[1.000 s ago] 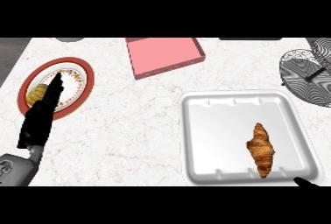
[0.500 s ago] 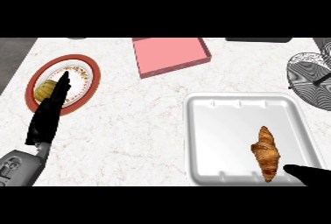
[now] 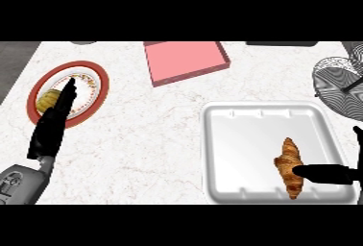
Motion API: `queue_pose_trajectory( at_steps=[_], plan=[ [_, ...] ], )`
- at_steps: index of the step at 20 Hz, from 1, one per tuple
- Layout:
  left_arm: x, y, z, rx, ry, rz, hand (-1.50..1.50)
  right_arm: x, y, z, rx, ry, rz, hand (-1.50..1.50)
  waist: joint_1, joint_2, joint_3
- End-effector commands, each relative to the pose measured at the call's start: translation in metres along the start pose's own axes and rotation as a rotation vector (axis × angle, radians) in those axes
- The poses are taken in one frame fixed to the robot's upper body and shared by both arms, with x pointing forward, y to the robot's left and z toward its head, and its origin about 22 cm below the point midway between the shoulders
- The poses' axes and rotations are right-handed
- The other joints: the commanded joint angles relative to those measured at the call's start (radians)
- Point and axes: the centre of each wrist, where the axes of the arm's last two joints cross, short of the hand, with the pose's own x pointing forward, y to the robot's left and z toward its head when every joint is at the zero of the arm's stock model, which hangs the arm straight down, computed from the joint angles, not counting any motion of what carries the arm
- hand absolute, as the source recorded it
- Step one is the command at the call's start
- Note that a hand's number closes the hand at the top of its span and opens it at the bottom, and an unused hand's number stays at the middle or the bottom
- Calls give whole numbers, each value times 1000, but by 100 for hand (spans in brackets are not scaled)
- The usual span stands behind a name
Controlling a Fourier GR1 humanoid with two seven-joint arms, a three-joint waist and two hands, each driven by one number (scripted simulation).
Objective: Pick the croissant from the tray and place it in the tiered basket
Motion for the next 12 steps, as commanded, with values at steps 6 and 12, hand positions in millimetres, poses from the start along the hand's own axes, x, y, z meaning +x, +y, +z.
queue_pose_trajectory(
  at_steps=[6,12],
  plan=[
    [-5,-1,7,9,-12,-12,0,22,24,-2,52,252,119,-150,-7,-5,1],
    [3,8,6,6,15,-9,0,28,45,8,20,237,209,-150,-6,-7,2]
  ],
)
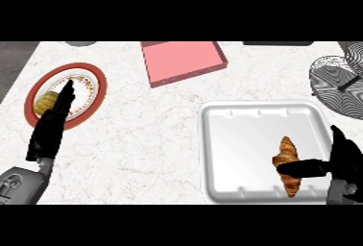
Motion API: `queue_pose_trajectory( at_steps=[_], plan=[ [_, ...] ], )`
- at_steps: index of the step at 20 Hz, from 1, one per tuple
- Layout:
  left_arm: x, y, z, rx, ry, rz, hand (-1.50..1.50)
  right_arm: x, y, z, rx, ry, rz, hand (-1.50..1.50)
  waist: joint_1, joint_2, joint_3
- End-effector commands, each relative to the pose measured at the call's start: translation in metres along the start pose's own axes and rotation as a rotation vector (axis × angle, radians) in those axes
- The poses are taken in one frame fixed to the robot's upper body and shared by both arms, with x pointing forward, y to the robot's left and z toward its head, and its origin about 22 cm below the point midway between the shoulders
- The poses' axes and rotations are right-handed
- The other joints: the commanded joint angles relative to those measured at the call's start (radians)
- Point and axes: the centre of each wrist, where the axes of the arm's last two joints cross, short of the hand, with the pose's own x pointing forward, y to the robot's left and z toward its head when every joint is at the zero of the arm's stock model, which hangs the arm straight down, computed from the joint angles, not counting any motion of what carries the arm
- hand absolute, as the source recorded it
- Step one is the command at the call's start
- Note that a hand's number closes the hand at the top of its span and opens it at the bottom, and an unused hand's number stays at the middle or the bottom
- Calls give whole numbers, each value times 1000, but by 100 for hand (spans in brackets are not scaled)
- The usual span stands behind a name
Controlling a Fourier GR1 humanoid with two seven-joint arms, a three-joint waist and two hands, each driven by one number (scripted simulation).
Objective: Pick the croissant from the tray and place it in the tiered basket
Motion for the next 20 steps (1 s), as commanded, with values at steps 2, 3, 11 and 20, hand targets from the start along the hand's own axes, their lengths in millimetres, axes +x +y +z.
queue_pose_trajectory(
  at_steps=[2,3,11,20],
  plan=[
    [-18,-4,8,-5,4,12,0,19,15,5,-22,218,129,-150,0,3,-1],
    [2,4,-1,13,2,-12,0,23,20,7,-24,216,158,-150,3,1,1],
    [9,9,3,9,-16,-7,0,37,31,15,-41,205,175,-150,1,-1,2],
    [3,-2,3,-4,21,6,0,25,33,9,-15,258,167,-150,-10,-2,2]
  ],
)
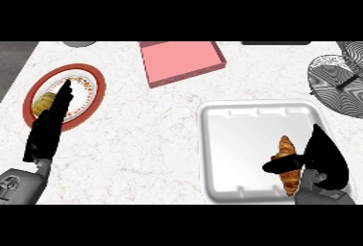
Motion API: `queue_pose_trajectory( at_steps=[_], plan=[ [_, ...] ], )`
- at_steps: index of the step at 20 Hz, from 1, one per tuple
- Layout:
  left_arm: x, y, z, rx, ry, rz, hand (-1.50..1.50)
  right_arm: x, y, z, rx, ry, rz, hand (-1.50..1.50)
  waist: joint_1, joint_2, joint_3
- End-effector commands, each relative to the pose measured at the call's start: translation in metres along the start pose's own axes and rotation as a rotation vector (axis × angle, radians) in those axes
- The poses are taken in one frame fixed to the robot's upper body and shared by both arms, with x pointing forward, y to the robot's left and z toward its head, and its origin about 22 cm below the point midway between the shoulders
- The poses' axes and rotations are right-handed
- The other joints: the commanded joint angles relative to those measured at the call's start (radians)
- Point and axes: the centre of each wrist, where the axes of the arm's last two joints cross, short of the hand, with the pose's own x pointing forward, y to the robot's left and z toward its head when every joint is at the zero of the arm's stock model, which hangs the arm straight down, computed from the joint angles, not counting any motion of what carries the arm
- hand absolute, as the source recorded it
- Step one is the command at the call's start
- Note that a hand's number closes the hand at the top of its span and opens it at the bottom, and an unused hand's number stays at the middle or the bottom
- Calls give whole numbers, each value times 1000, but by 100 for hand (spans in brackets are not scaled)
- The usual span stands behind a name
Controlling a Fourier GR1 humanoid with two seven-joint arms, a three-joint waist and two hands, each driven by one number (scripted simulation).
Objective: Pick the croissant from the tray and place it in the tiered basket
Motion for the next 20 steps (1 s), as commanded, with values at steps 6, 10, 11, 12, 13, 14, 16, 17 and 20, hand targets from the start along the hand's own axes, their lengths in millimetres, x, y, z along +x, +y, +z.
queue_pose_trajectory(
  at_steps=[6,10,11,12,13,14,16,17,20],
  plan=[
    [0,1,5,-15,-2,1,0,-4,17,-12,46,233,71,-150,1,0,1],
    [6,-8,2,-11,17,-10,0,8,8,-15,67,228,57,-150,0,0,1],
    [-12,2,14,6,12,-1,0,-12,25,-19,74,232,59,-150,3,0,1],
    [-1,-7,-2,11,-3,-7,0,9,24,-22,72,225,50,-150,0,3,1],
    [7,-9,9,-11,-2,14,0,-10,28,-16,81,227,42,-150,0,-1,1],
    [-1,-2,4,2,6,16,0,-8,40,-19,90,233,49,-150,1,1,1],
    [-7,-1,8,-12,6,8,0,8,34,-33,110,225,57,-150,6,3,1],
    [4,-6,-3,8,1,6,0,-12,39,-27,118,229,53,-150,-5,1,1],
    [-2,-5,2,6,-11,-9,0,7,39,-38,146,237,40,-150,0,2,1]
  ],
)
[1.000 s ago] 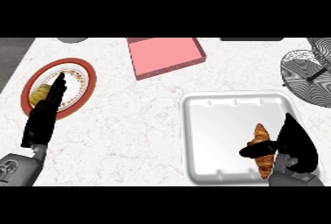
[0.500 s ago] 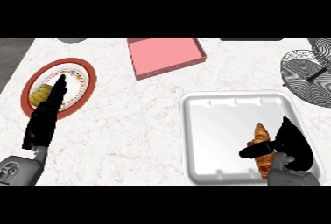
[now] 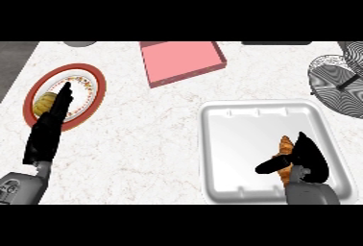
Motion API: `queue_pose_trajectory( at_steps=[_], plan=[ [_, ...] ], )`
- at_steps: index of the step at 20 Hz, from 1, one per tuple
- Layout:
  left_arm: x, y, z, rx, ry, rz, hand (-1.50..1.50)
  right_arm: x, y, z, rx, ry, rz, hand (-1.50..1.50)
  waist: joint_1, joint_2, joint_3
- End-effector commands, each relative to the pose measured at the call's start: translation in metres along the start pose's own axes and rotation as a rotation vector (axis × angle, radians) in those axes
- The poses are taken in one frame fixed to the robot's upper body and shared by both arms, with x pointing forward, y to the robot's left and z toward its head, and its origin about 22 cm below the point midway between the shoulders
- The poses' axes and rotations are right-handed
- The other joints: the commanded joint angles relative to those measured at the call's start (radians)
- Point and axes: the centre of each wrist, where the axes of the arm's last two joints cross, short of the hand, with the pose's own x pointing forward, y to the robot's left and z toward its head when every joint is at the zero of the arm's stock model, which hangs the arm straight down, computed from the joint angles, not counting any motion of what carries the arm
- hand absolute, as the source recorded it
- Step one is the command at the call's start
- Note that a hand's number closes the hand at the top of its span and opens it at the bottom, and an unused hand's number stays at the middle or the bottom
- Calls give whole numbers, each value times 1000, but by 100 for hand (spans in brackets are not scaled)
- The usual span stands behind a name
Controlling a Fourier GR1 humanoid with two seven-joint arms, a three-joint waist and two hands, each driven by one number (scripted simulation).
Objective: Pick the croissant from the tray and place it in the tiered basket
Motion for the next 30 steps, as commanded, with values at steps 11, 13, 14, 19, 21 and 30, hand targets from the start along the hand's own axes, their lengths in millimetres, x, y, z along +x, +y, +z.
queue_pose_trajectory(
  at_steps=[11,13,14,19,21,30],
  plan=[
    [-3,-5,-2,15,14,-13,0,7,-2,3,58,40,160,150,-8,-2,0],
    [5,12,-13,11,9,-5,0,6,14,-7,65,45,35,150,-5,-1,0],
    [-12,-4,15,-1,-5,-3,0,12,6,13,71,19,8,150,-1,-3,0],
    [-8,7,15,5,22,18,0,16,-22,30,32,-171,33,150,-2,-3,0],
    [0,1,-6,12,-3,1,0,20,5,39,103,-506,173,150,-1,-1,0],
    [-4,11,6,14,23,-6,0,1,-61,88,52,-1205,27,150,-16,-9,1]
  ],
)
